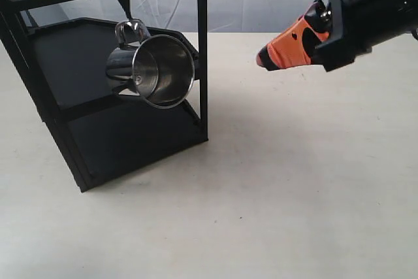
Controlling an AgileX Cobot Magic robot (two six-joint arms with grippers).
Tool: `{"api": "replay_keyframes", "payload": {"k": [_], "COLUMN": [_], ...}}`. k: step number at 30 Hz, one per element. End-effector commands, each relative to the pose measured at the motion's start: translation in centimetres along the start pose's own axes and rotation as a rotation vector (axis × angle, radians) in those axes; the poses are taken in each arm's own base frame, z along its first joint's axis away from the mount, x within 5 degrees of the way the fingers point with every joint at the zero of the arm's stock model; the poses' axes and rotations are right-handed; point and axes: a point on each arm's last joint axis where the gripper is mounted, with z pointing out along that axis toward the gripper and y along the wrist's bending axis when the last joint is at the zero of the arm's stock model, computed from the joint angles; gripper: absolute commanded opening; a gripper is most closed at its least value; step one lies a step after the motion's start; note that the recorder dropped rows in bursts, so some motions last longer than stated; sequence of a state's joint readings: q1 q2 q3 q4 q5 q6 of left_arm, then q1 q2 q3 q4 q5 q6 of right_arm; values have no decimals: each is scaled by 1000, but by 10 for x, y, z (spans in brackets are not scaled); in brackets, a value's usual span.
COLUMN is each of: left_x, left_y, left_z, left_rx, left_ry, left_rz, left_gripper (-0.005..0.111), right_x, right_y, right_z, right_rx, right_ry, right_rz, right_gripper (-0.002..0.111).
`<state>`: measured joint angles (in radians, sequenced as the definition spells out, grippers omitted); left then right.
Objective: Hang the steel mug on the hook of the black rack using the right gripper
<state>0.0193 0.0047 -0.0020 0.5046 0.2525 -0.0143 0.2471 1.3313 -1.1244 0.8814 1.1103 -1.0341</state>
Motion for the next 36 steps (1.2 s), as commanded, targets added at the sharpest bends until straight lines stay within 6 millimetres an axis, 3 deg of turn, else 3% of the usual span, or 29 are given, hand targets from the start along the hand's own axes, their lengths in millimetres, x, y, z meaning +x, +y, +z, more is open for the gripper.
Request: {"api": "replay_keyframes", "payload": {"k": [1, 6, 12, 16, 21, 24, 28, 33, 36], "left_x": [0, 0, 0, 0, 0, 0, 0, 0, 0], "left_y": [0, 0, 0, 0, 0, 0, 0, 0, 0], "left_z": [0, 0, 0, 0, 0, 0, 0, 0, 0], "left_rx": [-1, -1, -1, -1, -1, -1, -2, -2, -2], "left_ry": [-12, -12, -12, -12, -12, -12, -12, -12, -12], "left_rz": [2, 2, 2, 2, 2, 2, 5, 5, 5], "left_gripper": [2, 2, 2, 2, 2, 2, 2, 2, 2], "right_x": [1, -9, -9, -13, -15, 9, 68, 138, 163], "right_y": [-7, -15, -15, 5, 48, 74, 98, 116, 119], "right_z": [-17, -26, -29, -50, -98, -122, -134, -122, -108], "right_rx": [236, 384, 416, 447, 578, 701, 881, 1027, 1055], "right_ry": [-14, -135, -127, -194, -445, -529, -612, -725, -712], "right_rz": [135, 102, 69, 22, 0, -36, 15, 149, 144], "right_gripper": [-1, -1, -1, -1, -1, -1, -1, -1, -1]}}
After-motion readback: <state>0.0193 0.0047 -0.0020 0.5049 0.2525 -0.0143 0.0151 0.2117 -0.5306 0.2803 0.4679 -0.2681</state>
